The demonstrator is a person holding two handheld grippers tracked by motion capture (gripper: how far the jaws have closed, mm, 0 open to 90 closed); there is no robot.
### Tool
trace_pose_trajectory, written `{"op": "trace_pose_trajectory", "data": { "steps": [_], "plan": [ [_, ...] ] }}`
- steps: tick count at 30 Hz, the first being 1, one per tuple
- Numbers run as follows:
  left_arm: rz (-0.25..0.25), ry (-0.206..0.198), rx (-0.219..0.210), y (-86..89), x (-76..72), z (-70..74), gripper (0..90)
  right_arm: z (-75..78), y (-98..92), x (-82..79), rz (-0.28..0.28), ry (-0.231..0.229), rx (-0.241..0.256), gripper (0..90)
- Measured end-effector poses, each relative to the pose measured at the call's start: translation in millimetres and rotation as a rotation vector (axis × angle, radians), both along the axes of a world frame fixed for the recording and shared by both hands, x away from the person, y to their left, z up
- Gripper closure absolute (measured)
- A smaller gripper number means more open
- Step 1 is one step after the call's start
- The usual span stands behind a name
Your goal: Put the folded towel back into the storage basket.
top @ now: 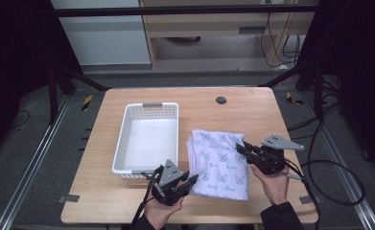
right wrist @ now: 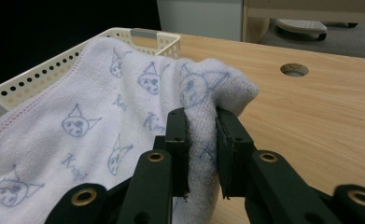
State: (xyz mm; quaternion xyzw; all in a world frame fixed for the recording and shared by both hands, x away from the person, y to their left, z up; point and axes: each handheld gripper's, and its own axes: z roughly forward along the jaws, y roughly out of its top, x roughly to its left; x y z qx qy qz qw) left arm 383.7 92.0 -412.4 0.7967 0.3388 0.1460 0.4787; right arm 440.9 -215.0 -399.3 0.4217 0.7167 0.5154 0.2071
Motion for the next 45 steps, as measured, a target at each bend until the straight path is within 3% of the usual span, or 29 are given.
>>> {"op": "trace_pose_trajectory", "data": {
  "steps": [14, 30, 45],
  "plan": [
    [0.018, -0.031, -0.009, 7.1, 2.9, 13.8, 75.0, 18.2, 11.0, 3.3, 0.006, -0.048, -0.008, 76.5],
    [0.07, -0.083, -0.067, 38.7, 9.8, 45.5, 75.2, 52.1, 42.1, 17.3, 0.027, -0.112, -0.009, 76.6],
    [0.114, -0.112, -0.098, 63.6, 12.9, 58.3, 75.5, 72.6, 68.3, 26.9, 0.051, -0.144, -0.009, 76.7]
  ]
}}
